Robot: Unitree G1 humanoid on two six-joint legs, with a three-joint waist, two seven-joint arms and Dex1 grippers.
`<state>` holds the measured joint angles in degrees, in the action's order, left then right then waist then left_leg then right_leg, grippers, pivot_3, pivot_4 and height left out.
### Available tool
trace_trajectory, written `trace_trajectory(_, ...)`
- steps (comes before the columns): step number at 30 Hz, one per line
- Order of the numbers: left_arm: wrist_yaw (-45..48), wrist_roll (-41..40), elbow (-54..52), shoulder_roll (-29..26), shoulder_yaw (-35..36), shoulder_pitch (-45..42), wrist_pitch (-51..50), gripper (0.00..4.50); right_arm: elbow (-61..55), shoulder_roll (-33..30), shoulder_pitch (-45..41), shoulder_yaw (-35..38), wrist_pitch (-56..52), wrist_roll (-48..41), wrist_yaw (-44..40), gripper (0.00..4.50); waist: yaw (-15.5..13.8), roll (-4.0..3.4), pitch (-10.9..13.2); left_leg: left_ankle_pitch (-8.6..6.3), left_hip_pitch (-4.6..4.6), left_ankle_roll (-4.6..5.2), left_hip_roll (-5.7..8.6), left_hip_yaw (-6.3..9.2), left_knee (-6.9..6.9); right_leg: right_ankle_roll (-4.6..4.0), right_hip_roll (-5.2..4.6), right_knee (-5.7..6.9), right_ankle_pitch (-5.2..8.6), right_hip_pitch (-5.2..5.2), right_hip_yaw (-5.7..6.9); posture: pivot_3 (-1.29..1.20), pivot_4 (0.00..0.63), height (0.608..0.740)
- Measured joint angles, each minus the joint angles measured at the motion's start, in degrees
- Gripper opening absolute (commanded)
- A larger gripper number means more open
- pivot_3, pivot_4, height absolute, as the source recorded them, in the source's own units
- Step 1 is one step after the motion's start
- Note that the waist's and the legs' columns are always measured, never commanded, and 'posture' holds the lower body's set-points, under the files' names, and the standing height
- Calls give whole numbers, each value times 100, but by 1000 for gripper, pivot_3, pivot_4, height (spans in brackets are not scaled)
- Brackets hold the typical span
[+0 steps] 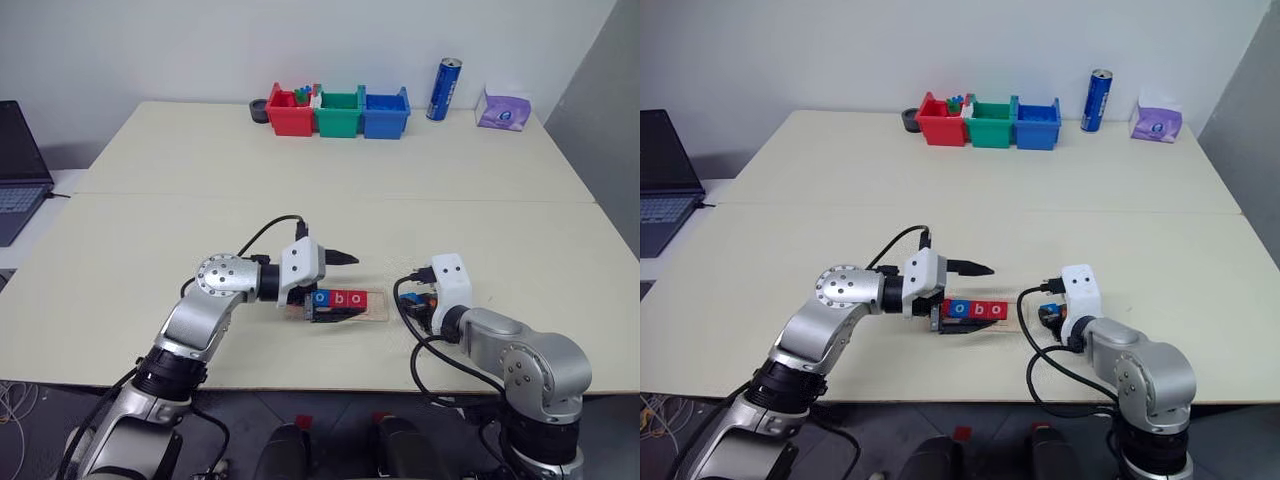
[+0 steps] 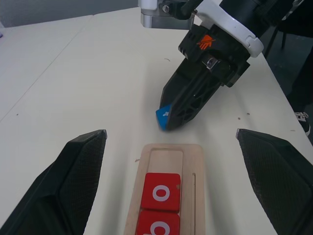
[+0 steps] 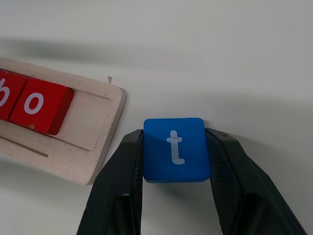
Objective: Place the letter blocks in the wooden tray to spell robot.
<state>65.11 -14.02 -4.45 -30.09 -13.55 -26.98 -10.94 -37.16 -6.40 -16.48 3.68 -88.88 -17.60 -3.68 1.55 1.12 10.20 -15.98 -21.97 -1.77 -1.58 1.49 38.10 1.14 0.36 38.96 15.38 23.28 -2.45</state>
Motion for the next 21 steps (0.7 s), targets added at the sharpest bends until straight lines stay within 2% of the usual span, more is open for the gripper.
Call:
trace_trajectory(8, -81, -67, -170, 3, 1, 109, -115, 4500, -154, 68, -33, 8, -221, -21, -148, 4234, 9, 0, 0, 0, -1, 0, -4, 5, -5, -4, 12, 3, 3, 0, 1, 0, 150, 740)
trace_trajectory(9, -82, -70, -170, 2, 2, 109, -116, 4500, -170, 70, -58, 60, -254, -41, -174, 4468, 9, 0, 0, 0, -1, 0, -4, 4, -4, -4, 12, 3, 3, 0, 1, 0, 150, 740)
trace_trajectory(12, -82, -87, -170, -2, 28, 141, -119, 4500, -179, -100, -391, 416, -320, -108, -363, 4468, 22, -1, 3, 0, -2, 0, -2, 0, -4, -3, 11, 3, 2, 7, 2, 0, 150, 740)
trace_trajectory(16, -69, -113, -168, -14, 40, 147, -115, 4500, -163, -889, -1077, 716, -195, -385, -947, 4468, 30, -1, 4, -1, -3, 1, -2, -4, -9, -4, 12, 0, 3, 9, 5, 0, 150, 740)
trace_trajectory(21, -39, -151, -155, -83, 57, 147, -104, 4500, 492, -2211, -1073, 546, 1374, -901, -2641, 4468, 26, 2, 5, -2, -9, 4, -4, -2, -16, -15, 14, -8, 2, 9, 5, 0, 150, 740)
